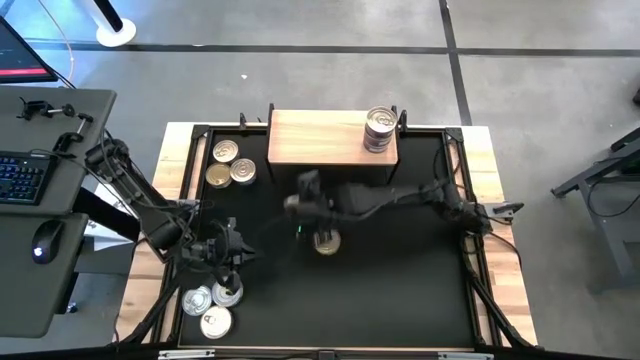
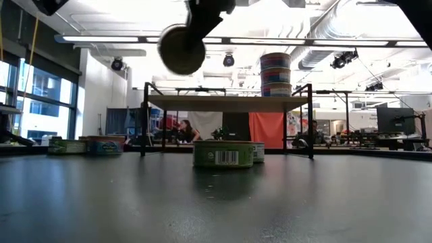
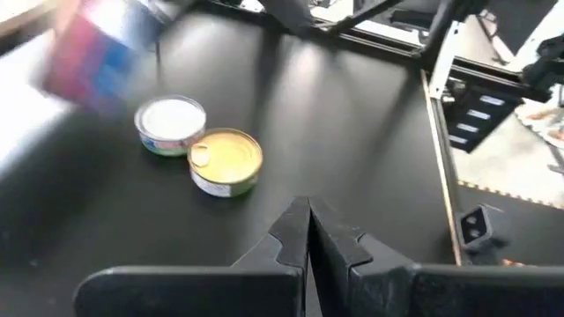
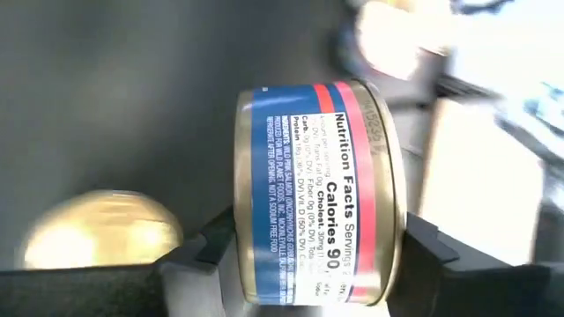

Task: Stack canned seafood by type on shelf
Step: Stack the blue tuna can on top of the blue tuna can

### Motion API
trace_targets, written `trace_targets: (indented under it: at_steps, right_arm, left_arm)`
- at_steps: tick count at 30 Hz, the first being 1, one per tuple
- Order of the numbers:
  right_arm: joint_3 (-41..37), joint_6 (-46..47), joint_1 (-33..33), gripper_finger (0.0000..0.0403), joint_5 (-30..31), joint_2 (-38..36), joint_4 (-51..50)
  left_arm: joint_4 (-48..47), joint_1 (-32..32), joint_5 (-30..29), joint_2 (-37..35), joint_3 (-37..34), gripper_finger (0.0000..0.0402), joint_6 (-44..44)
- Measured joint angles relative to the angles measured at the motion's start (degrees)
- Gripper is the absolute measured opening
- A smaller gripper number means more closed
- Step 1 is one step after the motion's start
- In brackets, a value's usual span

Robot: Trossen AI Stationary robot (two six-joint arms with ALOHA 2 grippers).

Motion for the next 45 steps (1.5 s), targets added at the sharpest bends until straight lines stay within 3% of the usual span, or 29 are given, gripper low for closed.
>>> trace_targets:
  at_steps: [4, 10, 13, 16, 19, 28, 37, 45]
  right_arm:
    - [-0.02, 3.21, -4.57, 0.0170, 9.19, -4.72, -0.99]
    - [-0.02, 14.10, -10.75, 0.0170, 18.78, -11.48, -10.99]
    - [-0.04, 21.86, -12.44, 0.0170, 22.60, -14.15, -21.59]
    - [-2.48, 22.55, -13.60, 0.0170, 23.65, -18.54, -19.51]
    - [-3.56, 22.74, -14.11, 0.0170, 28.50, -21.79, -20.99]
    - [-15.05, 17.19, -21.64, 0.0170, 22.33, -29.34, -20.58]
    - [-26.08, -0.60, -23.46, 0.0170, 22.60, -31.43, -6.00]
    - [-29.32, -4.56, -23.90, 0.0170, 24.76, -31.18, -3.37]
  left_arm:
    - [1.36, 1.93, 0.04, 0.00, 0.00, 0.0000, 4.42]
    - [17.17, 6.23, 1.35, -0.04, -2.14, 0.0000, 23.26]
    - [29.50, 11.43, 10.00, 0.07, -6.60, 0.0000, 29.28]
    - [40.67, 16.84, 20.42, 1.16, -10.78, 0.0000, 30.56]
    - [45.51, 20.30, 24.45, 2.35, -12.04, 0.0000, 29.64]
    - [46.49, 23.97, 25.19, 5.27, -11.74, 0.0000, 27.62]
    - [46.31, 24.19, 22.28, 8.19, -11.74, 0.0000, 24.46]
    - [46.20, 24.15, 22.18, 9.14, -11.74, 0.0000, 23.01]
